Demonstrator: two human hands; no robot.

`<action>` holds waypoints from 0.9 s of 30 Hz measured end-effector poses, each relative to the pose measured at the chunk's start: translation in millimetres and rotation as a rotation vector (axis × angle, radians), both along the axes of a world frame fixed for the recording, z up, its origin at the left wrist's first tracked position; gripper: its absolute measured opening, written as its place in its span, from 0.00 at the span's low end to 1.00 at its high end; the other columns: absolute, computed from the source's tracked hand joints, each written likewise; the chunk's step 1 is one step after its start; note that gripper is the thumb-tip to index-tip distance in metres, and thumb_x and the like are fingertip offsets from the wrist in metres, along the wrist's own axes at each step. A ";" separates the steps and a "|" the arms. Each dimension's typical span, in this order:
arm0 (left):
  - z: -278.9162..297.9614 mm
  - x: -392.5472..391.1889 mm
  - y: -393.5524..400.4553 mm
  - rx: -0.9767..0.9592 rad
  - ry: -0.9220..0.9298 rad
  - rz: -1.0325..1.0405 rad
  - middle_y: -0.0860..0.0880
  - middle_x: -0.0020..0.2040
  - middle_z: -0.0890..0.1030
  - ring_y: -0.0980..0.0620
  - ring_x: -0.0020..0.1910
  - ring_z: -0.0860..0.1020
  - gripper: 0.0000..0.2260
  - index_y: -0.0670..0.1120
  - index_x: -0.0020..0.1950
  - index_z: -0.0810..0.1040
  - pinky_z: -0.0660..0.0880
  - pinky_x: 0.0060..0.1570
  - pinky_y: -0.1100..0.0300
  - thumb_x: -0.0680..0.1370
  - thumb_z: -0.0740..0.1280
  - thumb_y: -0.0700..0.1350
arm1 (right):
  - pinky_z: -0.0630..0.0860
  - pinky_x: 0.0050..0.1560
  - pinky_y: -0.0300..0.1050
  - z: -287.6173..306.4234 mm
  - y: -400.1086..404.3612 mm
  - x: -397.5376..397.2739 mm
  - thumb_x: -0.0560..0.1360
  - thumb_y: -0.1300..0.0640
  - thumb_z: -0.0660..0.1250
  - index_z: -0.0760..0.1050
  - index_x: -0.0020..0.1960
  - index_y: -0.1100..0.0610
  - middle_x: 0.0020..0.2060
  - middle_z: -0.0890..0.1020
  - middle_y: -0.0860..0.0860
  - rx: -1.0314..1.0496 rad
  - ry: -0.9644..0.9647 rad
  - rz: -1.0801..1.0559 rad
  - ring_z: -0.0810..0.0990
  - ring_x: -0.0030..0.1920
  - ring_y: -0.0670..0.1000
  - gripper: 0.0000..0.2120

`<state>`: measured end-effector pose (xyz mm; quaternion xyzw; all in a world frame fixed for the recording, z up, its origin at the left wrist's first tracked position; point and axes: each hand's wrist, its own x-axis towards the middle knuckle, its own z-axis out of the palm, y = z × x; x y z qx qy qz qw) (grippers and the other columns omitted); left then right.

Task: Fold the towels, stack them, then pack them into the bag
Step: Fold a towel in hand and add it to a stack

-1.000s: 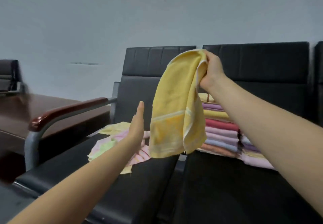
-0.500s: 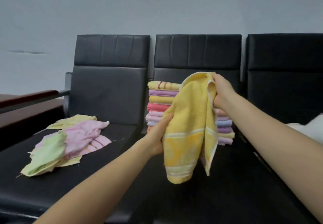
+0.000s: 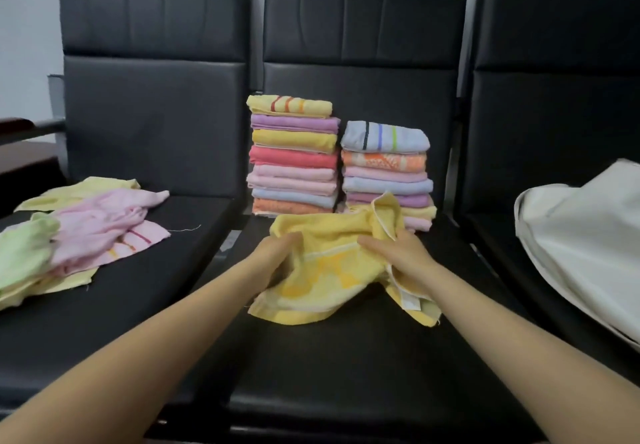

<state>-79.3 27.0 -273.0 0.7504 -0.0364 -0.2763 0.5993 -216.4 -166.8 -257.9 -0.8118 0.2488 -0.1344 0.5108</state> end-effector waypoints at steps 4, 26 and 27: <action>1.5 2.9 6.0 0.086 -0.094 -0.049 0.45 0.61 0.78 0.44 0.58 0.78 0.27 0.46 0.66 0.73 0.74 0.63 0.44 0.72 0.68 0.61 | 0.78 0.47 0.53 -15.5 -9.3 8.7 0.77 0.44 0.59 0.75 0.50 0.57 0.44 0.80 0.53 -0.512 0.156 -0.089 0.79 0.46 0.55 0.17; 51.7 -93.4 102.2 0.498 -0.441 -0.389 0.48 0.41 0.79 0.51 0.37 0.78 0.03 0.45 0.47 0.78 0.76 0.36 0.61 0.77 0.68 0.45 | 0.81 0.37 0.42 47.8 13.0 -155.8 0.74 0.62 0.70 0.80 0.54 0.65 0.38 0.85 0.56 0.158 0.260 -0.054 0.85 0.36 0.52 0.10; 41.7 -88.9 104.3 0.644 -0.512 -0.428 0.48 0.40 0.77 0.51 0.37 0.76 0.06 0.45 0.45 0.77 0.75 0.34 0.61 0.76 0.69 0.47 | 0.81 0.43 0.45 37.4 8.9 -158.8 0.73 0.61 0.71 0.80 0.54 0.65 0.41 0.85 0.57 0.045 0.380 -0.052 0.85 0.40 0.53 0.11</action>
